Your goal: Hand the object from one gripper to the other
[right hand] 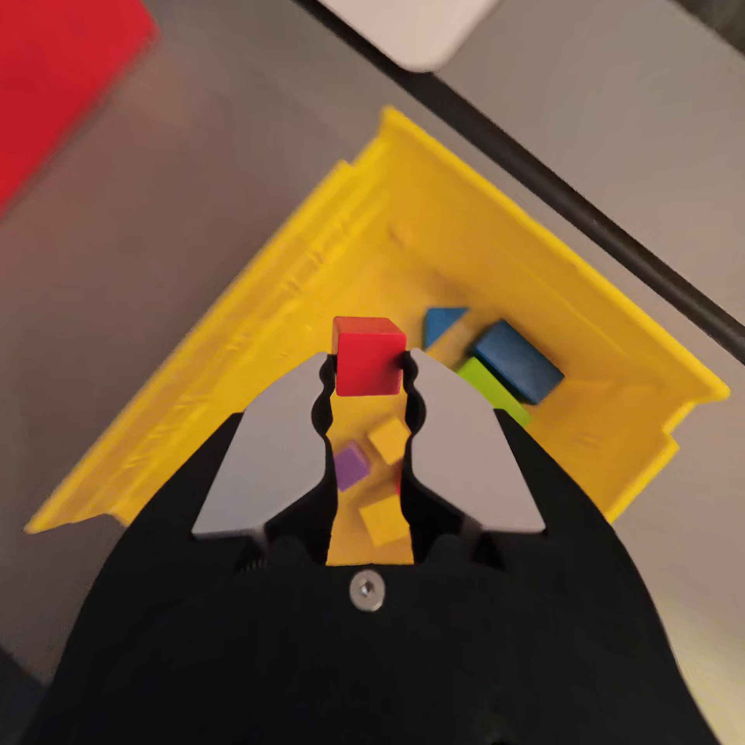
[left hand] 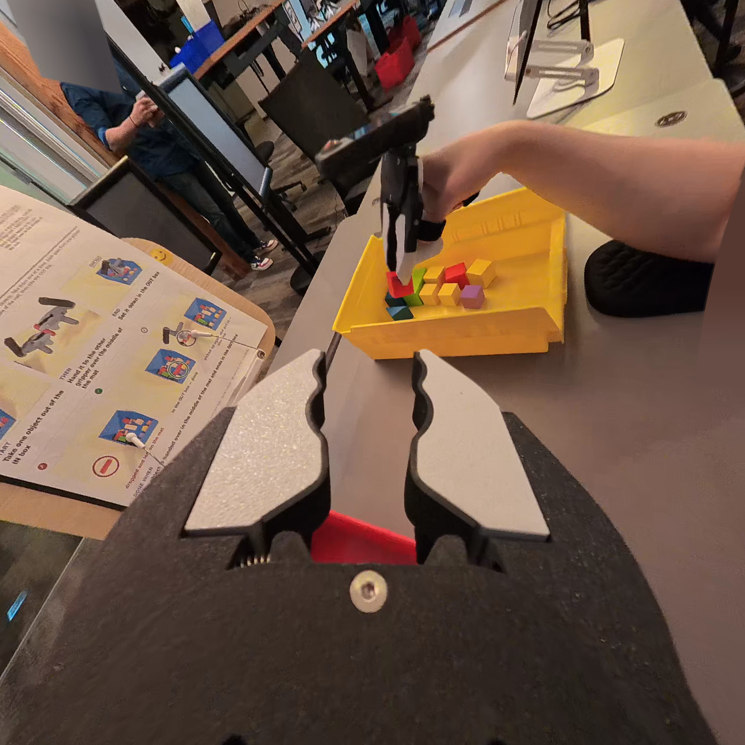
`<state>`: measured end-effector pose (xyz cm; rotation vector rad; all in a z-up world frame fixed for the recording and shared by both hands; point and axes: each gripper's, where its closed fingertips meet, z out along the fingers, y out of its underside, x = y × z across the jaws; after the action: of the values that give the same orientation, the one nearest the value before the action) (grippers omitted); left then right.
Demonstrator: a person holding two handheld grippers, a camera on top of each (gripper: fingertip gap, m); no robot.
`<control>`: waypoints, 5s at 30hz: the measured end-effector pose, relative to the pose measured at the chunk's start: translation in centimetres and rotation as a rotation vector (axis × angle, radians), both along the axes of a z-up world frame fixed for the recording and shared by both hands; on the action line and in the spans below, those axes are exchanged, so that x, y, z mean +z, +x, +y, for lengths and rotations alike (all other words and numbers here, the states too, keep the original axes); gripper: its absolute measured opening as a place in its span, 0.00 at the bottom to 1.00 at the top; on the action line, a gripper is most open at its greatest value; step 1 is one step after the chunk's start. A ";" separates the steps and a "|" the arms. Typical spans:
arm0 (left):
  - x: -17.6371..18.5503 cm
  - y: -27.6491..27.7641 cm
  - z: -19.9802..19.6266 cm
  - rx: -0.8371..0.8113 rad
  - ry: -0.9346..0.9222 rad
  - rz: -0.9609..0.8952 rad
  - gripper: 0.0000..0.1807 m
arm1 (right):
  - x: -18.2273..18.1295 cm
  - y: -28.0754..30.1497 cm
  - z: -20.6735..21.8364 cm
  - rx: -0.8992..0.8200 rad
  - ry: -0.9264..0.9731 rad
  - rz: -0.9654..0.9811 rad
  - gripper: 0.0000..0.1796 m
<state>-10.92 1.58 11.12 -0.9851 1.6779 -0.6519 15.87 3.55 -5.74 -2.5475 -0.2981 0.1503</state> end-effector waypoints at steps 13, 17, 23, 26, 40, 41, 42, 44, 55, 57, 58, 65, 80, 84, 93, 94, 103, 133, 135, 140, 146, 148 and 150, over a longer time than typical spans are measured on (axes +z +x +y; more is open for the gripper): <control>-1.1 -0.7 2.0 0.079 0.028 0.065 0.22 | -7.6 2.2 -0.4 0.031 -0.289 -0.241 0.19; -1.2 -1.8 3.7 0.144 0.025 0.083 0.22 | -8.4 2.8 -0.4 0.026 -0.317 -0.296 0.19; -2.7 -4.7 7.3 0.298 -0.027 0.192 0.24 | -8.2 2.4 -0.3 0.056 -0.299 -0.283 0.19; -4.7 -6.9 9.1 0.397 -0.062 0.314 0.25 | -7.2 2.4 -0.2 0.053 -0.264 -0.282 0.19; -19.7 -16.3 14.9 0.653 -0.231 1.053 0.21 | -3.4 2.1 -0.8 0.073 -0.142 -0.261 0.20; -20.4 -16.0 14.8 0.609 -0.235 1.054 0.21 | -3.5 2.0 -0.8 0.080 -0.146 -0.256 0.20; -21.0 -15.8 14.8 0.572 -0.244 1.052 0.21 | -3.5 1.9 -0.9 0.088 -0.147 -0.249 0.20; -21.8 -15.3 15.8 0.547 -0.186 1.022 0.22 | -3.6 0.9 -0.8 0.115 -0.141 -0.197 0.20; -23.5 -16.5 15.9 0.565 -0.204 1.120 0.30 | -2.6 -1.1 -0.8 0.179 -0.103 -0.112 0.20; -23.8 -16.9 16.3 0.583 -0.182 1.140 0.32 | -2.7 -1.3 -0.9 0.189 -0.109 -0.113 0.20; -23.9 -17.0 16.4 0.583 -0.184 1.143 0.32 | -2.8 -1.4 -1.0 0.193 -0.112 -0.112 0.19; -24.8 -17.5 16.9 0.600 -0.160 1.185 0.31 | -2.7 -2.1 -1.2 0.228 -0.115 -0.108 0.19; -25.4 -18.8 15.5 0.610 -0.185 1.305 0.24 | -3.0 -2.6 -1.6 0.276 -0.137 -0.106 0.18; -25.8 -18.6 15.5 0.593 -0.178 1.308 0.26 | -3.0 -2.8 -1.7 0.289 -0.135 -0.101 0.18; -26.4 -17.7 15.3 0.537 -0.166 1.294 0.24 | -2.9 -3.3 -1.9 0.320 -0.134 -0.097 0.17; -26.4 -17.8 15.3 0.537 -0.164 1.298 0.24 | -2.9 -3.4 -1.9 0.322 -0.135 -0.098 0.17; -25.5 -17.5 15.3 0.569 -0.189 1.282 0.23 | -3.0 -3.5 -2.0 0.335 -0.139 -0.101 0.16; -7.6 3.1 6.1 0.364 0.211 0.257 0.21 | 10.6 -22.6 3.5 0.282 0.377 0.908 0.28; -7.4 3.5 6.3 0.389 0.273 0.237 0.21 | 10.1 -23.3 3.3 0.306 0.336 0.935 0.26; -7.5 4.2 5.5 0.362 0.258 0.222 0.20 | 9.7 -23.3 3.0 0.344 0.326 0.918 0.09; -6.6 4.0 4.5 0.319 0.182 0.180 0.27 | 10.6 -22.5 2.0 0.403 0.284 0.949 0.08; -5.9 3.6 4.3 0.312 0.164 0.169 0.27 | 11.2 -20.9 1.5 0.415 0.286 0.918 0.08; -5.4 3.0 3.8 0.296 0.138 0.170 0.28 | 11.9 -18.1 0.6 0.415 0.292 0.839 0.08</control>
<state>-7.94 5.42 5.68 -1.1844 1.6546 -0.2593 -2.22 4.12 6.20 -1.8955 -0.4567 1.1892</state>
